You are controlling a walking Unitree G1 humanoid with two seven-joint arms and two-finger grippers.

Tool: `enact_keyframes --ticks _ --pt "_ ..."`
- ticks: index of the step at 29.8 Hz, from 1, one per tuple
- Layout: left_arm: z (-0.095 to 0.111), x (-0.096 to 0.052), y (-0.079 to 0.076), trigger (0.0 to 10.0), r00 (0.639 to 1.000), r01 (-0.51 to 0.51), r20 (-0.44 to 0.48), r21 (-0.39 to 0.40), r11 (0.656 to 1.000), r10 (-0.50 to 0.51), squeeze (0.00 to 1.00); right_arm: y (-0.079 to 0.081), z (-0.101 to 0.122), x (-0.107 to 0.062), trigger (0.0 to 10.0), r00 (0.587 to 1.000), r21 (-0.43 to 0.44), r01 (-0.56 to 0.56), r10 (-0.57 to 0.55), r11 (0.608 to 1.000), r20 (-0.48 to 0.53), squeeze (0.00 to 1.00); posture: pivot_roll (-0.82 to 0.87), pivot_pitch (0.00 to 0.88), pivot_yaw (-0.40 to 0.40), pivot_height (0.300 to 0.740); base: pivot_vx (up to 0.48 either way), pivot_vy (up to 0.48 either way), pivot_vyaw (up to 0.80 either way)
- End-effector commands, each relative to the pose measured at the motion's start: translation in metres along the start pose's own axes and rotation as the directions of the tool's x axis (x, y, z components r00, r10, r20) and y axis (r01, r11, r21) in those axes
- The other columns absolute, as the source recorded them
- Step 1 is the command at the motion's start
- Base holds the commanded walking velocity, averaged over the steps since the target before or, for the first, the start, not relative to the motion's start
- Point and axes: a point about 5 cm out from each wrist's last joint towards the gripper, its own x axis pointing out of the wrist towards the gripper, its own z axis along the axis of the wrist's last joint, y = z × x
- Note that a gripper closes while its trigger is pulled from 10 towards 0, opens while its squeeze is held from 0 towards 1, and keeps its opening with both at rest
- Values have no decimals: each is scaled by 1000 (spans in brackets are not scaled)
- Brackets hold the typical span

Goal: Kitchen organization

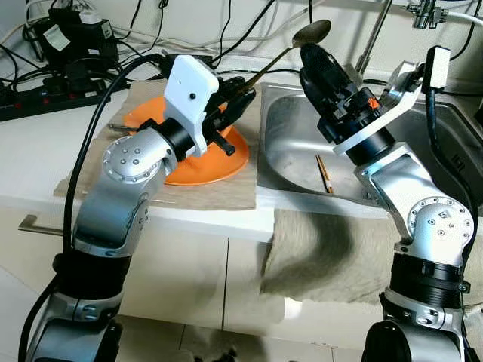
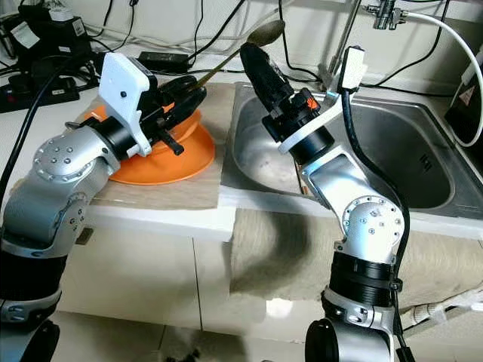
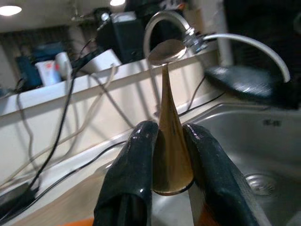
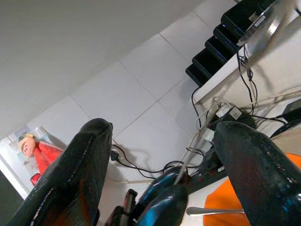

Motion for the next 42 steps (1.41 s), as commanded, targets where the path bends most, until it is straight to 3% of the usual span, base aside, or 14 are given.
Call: enact_keyframes --ticks 1,2,3,4,5,6,7,34,35,36,38,40,41,42 --pt "8 -1 -6 0 998 47 47 -8 999 -47 0 2 4 2 8627 1000 10 -9 9 1000 6 0 -28 0 -29 740 0 0 0" --pt "9 -1 -9 0 996 65 54 -15 998 -64 0 2 5 2 4471 1000 12 -7 7 1000 5 0 -28 0 -29 740 0 0 0" --pt "9 -1 -9 0 996 65 54 -15 998 -64 0 2 5 2 4471 1000 12 -7 7 1000 5 0 -28 0 -29 740 0 0 0" --pt "10 -2 -12 0 994 90 60 -21 996 -88 0 2 5 2 2941 1000 13 -4 4 1000 2 0 -28 0 -28 740 0 0 0" --pt "10 -2 -12 0 994 90 60 -21 996 -88 0 2 5 2 2941 1000 13 -4 4 1000 2 0 -28 0 -28 740 0 0 0" --pt "9 -2 -14 0 993 106 58 -23 994 -105 0 2 4 2 588 1000 14 -5 5 1000 -1 0 -28 0 -27 740 0 0 0" --pt "9 -2 -15 0 992 112 58 -23 993 -111 0 3 4 2 0 1000 15 -5 5 1000 -4 0 -29 0 -27 740 0 0 0" --pt "9 -4 -16 0 988 146 53 -30 989 -144 0 4 4 0 0 1000 14 -19 19 1000 1 0 -28 0 -26 740 0 0 0" --pt "9 -5 -16 9098 988 146 50 -27 989 -145 0 4 5 0 0 1000 13 -18 18 1000 2 0 -28 0 -26 740 0 0 0" --pt "9 -4 -16 10000 987 152 52 -37 988 -150 0 4 5 0 0 1000 11 -17 17 1000 5 0 -27 0 -25 740 0 0 0" --pt "8 -5 -16 10000 987 153 53 -45 987 -151 216 3 7 0 0 1000 6 -10 10 1000 13 0 -27 0 -25 740 0 0 0" --pt "8 -5 -15 10000 988 149 52 -49 988 -147 216 3 8 0 0 1000 5 -9 9 1000 15 0 -27 0 -25 740 0 0 0" --pt "9 -5 -15 10000 988 149 53 -48 988 -147 1000 2 9 0 0 1000 0 -2 2 1000 21 0 -27 0 -23 740 0 0 0" --pt "9 -5 -15 10000 988 149 53 -48 988 -147 1000 2 9 0 0 1000 0 -2 2 1000 21 0 -27 0 -23 740 0 0 0"
